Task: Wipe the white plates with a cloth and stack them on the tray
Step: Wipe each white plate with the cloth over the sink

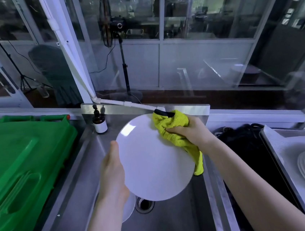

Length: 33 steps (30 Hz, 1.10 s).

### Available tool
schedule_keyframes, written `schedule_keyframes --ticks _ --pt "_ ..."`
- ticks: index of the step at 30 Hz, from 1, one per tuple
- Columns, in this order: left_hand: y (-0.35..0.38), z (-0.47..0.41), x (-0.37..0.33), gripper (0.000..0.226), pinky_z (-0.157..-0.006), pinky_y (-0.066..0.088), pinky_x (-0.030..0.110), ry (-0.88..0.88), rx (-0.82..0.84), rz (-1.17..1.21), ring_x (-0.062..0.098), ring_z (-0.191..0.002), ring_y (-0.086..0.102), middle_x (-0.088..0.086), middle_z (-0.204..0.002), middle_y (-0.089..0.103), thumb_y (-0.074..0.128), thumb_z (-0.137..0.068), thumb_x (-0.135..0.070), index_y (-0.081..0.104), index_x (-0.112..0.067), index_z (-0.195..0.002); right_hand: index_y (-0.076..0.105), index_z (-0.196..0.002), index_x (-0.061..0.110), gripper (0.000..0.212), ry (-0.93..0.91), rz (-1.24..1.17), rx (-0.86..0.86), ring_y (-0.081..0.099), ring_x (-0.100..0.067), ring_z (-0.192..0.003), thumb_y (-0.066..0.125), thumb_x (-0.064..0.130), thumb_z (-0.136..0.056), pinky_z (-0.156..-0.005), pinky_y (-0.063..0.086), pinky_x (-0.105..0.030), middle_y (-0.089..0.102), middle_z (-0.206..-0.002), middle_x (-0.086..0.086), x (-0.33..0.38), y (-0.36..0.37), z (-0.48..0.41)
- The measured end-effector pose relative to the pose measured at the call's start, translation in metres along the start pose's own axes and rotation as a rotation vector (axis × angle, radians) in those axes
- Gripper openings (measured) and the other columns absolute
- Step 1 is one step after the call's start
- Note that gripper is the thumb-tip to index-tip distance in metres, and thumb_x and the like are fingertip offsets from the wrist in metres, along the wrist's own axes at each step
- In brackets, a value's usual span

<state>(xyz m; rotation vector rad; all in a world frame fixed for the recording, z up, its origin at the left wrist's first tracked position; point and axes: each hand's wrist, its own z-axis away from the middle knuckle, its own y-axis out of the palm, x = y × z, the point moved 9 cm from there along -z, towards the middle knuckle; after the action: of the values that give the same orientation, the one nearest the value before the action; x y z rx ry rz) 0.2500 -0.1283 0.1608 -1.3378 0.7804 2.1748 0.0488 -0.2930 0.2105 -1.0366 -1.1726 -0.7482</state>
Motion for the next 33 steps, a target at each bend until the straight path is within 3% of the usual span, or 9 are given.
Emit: schedule_keyframes --ticks 5,8,10,13,17,20,26,29,33 --pt "0.002 0.000 -0.016 0.036 -0.043 0.050 0.023 0.085 -0.097 0.150 0.007 -0.052 0.068 -0.011 -0.069 0.075 0.048 -0.101 -0.042 0.069 -0.022 -0.080 0.073 -0.096 0.013 0.023 0.244 -0.435 -0.172 0.073 -0.032 -0.088 0.082 0.008 -0.075 -0.082 0.060 -0.046 0.077 -0.090 -0.009 -0.054 0.028 0.032" --pt "0.003 -0.004 -0.010 0.032 -0.062 0.057 0.028 0.047 -0.147 0.189 0.015 -0.070 0.072 -0.006 -0.086 0.079 0.048 -0.101 -0.042 0.070 -0.021 -0.098 0.072 -0.100 0.015 0.026 0.334 -0.579 -0.335 0.073 -0.030 -0.090 0.079 0.005 -0.077 -0.084 0.058 -0.046 0.076 -0.094 -0.010 -0.079 0.057 0.062" --pt "0.000 -0.007 -0.006 0.030 -0.057 0.055 0.025 0.043 -0.132 0.144 0.011 -0.065 0.069 -0.012 -0.081 0.076 0.048 -0.101 -0.041 0.069 -0.021 -0.094 0.072 -0.101 0.010 0.027 0.365 -0.639 -0.339 0.072 -0.030 -0.088 0.078 0.000 -0.077 -0.082 0.059 -0.045 0.076 -0.094 -0.013 -0.077 0.060 0.063" --pt "-0.009 -0.012 -0.009 0.035 -0.038 0.046 0.018 0.035 -0.070 0.009 0.003 -0.044 0.061 -0.017 -0.061 0.069 0.048 -0.101 -0.042 0.065 -0.020 -0.080 0.072 -0.097 0.002 0.023 0.305 -0.527 -0.190 0.072 -0.023 -0.068 0.079 -0.002 -0.075 -0.064 0.061 -0.037 0.076 -0.080 -0.011 -0.050 0.036 0.038" --pt "-0.005 -0.014 -0.002 0.039 -0.040 0.045 0.021 -0.082 0.050 -0.163 0.011 -0.047 0.063 -0.008 -0.064 0.071 0.056 -0.097 -0.049 0.072 -0.019 -0.078 0.074 -0.091 0.013 0.019 0.102 -0.115 0.087 0.069 -0.006 -0.059 0.080 0.002 -0.077 -0.052 0.052 -0.017 0.075 -0.070 0.004 -0.006 0.019 0.012" --pt "-0.001 -0.009 0.000 0.041 -0.040 0.048 0.023 -0.041 0.034 -0.120 0.012 -0.048 0.064 -0.008 -0.061 0.068 0.057 -0.097 -0.048 0.069 -0.019 -0.072 0.073 -0.087 0.019 0.019 0.090 -0.109 0.097 0.069 -0.006 -0.060 0.080 0.004 -0.077 -0.052 0.051 -0.017 0.075 -0.071 0.005 -0.004 0.016 0.007" --pt "-0.006 -0.007 -0.003 0.039 -0.036 0.045 0.020 -0.013 -0.094 0.045 0.004 -0.043 0.062 -0.015 -0.058 0.069 0.053 -0.099 -0.047 0.067 -0.018 -0.077 0.072 -0.100 0.010 0.022 0.261 -0.547 -0.162 0.072 -0.033 -0.086 0.077 0.005 -0.079 -0.078 0.060 -0.048 0.075 -0.094 -0.015 -0.067 0.031 0.048" --pt "-0.004 -0.008 0.004 0.035 -0.037 0.045 0.019 -0.025 -0.085 0.057 0.003 -0.045 0.064 -0.015 -0.062 0.072 0.053 -0.100 -0.046 0.068 -0.018 -0.084 0.069 -0.108 0.010 0.029 0.322 -0.679 -0.296 0.071 -0.036 -0.090 0.073 0.001 -0.081 -0.083 0.058 -0.051 0.074 -0.098 -0.017 -0.088 0.050 0.073" --pt "-0.005 -0.021 -0.004 0.039 -0.036 0.044 0.019 -0.042 0.034 -0.188 0.005 -0.046 0.065 -0.011 -0.064 0.073 0.055 -0.098 -0.053 0.070 -0.020 -0.086 0.068 -0.110 0.001 0.033 0.308 -0.577 -0.131 0.070 -0.036 -0.087 0.074 -0.005 -0.078 -0.084 0.057 -0.052 0.073 -0.099 -0.022 -0.071 0.033 0.057"
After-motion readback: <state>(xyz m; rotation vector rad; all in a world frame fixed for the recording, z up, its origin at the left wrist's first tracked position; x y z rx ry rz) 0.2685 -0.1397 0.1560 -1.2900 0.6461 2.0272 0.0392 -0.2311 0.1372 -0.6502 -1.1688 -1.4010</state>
